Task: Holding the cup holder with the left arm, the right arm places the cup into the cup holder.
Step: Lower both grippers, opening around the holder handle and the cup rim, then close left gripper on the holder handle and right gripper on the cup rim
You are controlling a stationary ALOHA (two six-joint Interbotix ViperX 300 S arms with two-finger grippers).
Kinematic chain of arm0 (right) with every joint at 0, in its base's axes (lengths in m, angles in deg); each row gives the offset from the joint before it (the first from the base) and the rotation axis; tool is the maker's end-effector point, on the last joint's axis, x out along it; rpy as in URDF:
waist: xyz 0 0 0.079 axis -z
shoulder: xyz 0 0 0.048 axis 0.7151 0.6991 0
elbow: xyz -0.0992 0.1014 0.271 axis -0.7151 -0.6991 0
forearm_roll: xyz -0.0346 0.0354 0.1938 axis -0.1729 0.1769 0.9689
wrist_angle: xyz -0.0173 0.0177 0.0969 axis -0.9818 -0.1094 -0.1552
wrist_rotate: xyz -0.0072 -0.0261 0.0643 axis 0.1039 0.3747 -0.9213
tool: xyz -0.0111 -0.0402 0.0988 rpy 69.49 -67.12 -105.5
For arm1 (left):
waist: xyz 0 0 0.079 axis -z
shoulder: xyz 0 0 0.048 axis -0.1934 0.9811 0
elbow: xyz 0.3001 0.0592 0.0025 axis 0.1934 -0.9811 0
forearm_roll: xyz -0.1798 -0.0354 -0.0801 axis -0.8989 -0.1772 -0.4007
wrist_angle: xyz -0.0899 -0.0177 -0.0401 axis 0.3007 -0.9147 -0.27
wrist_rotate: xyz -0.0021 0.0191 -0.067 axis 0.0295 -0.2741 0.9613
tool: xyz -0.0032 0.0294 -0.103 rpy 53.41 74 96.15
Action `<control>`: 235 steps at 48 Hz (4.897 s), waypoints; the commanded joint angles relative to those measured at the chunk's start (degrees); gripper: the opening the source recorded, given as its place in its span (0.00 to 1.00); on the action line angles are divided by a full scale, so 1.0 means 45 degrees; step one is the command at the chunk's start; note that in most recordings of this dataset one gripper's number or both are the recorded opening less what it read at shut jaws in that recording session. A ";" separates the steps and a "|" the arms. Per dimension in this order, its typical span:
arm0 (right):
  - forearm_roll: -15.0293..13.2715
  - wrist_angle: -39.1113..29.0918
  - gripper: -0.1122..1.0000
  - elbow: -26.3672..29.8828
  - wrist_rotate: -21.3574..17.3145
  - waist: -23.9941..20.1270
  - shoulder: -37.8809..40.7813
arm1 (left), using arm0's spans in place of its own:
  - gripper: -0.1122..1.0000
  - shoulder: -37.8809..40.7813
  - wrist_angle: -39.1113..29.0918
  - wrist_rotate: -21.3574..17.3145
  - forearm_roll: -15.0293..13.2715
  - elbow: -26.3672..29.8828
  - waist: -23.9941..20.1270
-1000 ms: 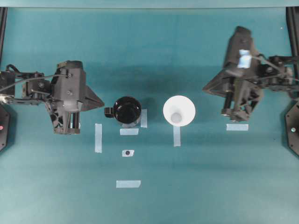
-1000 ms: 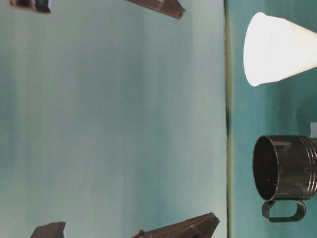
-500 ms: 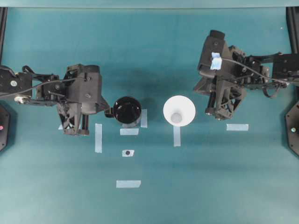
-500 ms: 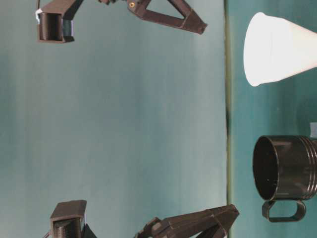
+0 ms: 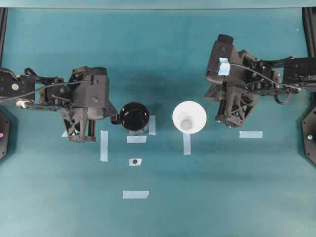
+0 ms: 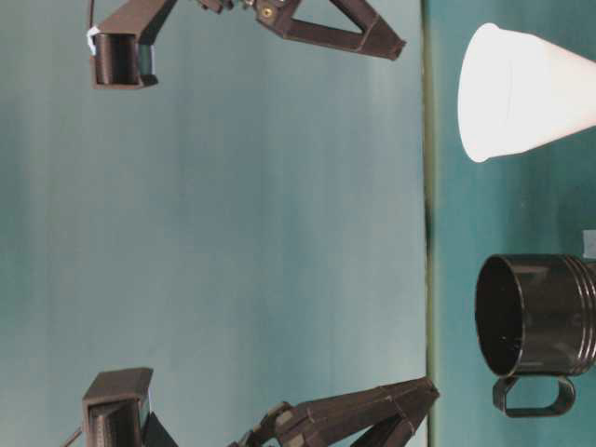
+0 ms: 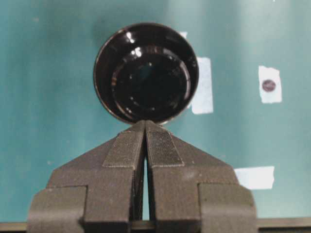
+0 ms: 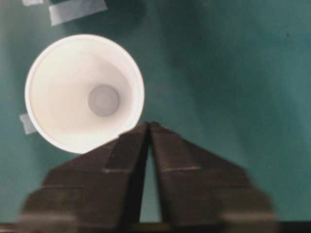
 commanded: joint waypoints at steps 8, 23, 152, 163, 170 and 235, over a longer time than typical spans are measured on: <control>-0.0059 -0.0020 0.79 0.0684 0.0020 0.0078 0.0234 | 0.24 -0.0098 -0.0625 0.0000 0.0039 0.0527 -0.0020; -0.0313 -0.0273 0.98 0.1309 0.0059 0.0078 0.0820 | 0.96 0.0527 -0.0605 0.0020 0.0039 0.0723 -0.0020; -0.0313 0.0137 0.97 0.1543 -0.0039 0.0000 0.3164 | 0.97 0.3379 0.0059 0.0156 0.0039 0.0938 -0.0410; -0.0313 0.0137 0.97 0.1621 -0.0039 0.0000 0.3164 | 0.97 0.3379 0.0039 0.0156 0.0039 0.1016 -0.0410; -0.0313 0.0137 0.97 0.1582 -0.0039 0.0020 0.3184 | 0.97 0.3379 0.0020 0.0156 0.0039 0.1035 -0.0410; 0.0176 0.0098 0.16 0.1699 -0.0430 0.0039 0.3086 | 0.32 0.3008 -0.0332 0.0000 0.0039 0.1133 -0.0391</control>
